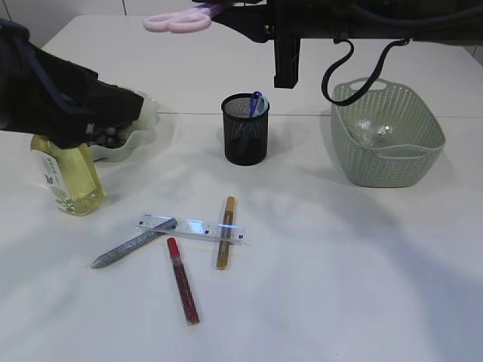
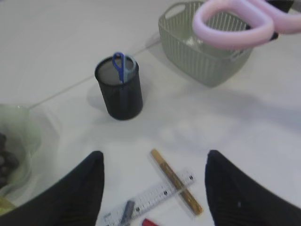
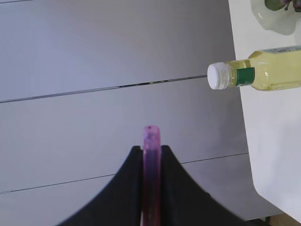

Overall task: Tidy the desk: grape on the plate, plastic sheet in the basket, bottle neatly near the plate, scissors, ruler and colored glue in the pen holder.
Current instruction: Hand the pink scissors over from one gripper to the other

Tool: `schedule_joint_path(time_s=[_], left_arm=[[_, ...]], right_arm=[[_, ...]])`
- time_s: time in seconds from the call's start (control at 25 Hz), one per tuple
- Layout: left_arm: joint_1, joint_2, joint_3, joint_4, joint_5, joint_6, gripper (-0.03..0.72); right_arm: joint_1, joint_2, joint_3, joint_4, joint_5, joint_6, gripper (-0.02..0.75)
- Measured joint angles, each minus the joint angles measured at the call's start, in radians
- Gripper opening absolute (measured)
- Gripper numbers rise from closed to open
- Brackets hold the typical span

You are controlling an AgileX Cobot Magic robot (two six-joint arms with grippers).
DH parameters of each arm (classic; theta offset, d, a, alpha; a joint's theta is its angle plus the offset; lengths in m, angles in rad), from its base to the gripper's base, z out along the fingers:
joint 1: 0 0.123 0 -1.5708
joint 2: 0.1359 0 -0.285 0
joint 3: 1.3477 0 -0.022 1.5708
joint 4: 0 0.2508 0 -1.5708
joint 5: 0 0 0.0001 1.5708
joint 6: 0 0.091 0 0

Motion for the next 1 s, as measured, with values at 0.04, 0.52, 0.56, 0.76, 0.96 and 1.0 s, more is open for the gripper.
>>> schedule_joint_path(time_s=[0.04, 0.52, 0.56, 0.76, 0.96, 1.0], left_arm=[[0.000, -0.008, 0.029, 0.000, -0.066, 0.000, 0.495], [0.000, -0.017, 0.236, 0.060, -0.668, 0.003, 0.495], [0.000, -0.015, 0.244, 0.072, -0.693, -0.005, 0.495], [-0.039, 0.039, 0.251, 0.152, -0.772, -0.021, 0.494], [-0.088, 0.105, 0.252, 0.234, -0.839, -0.023, 0.491], [-0.090, 0.108, 0.252, 0.238, -0.841, -0.023, 0.491]], right_arm=[[0.000, 0.000, 0.000, 0.000, 0.000, 0.014, 0.084], [0.000, 0.000, 0.000, 0.000, 0.001, 0.189, 0.088], [0.000, 0.000, 0.000, 0.000, 0.001, 0.193, 0.088], [0.000, 0.008, 0.000, 0.000, 0.005, 0.215, 0.094], [0.000, 0.047, 0.000, 0.001, 0.013, 0.230, 0.094], [0.000, 0.052, 0.000, 0.001, 0.015, 0.232, 0.094]])
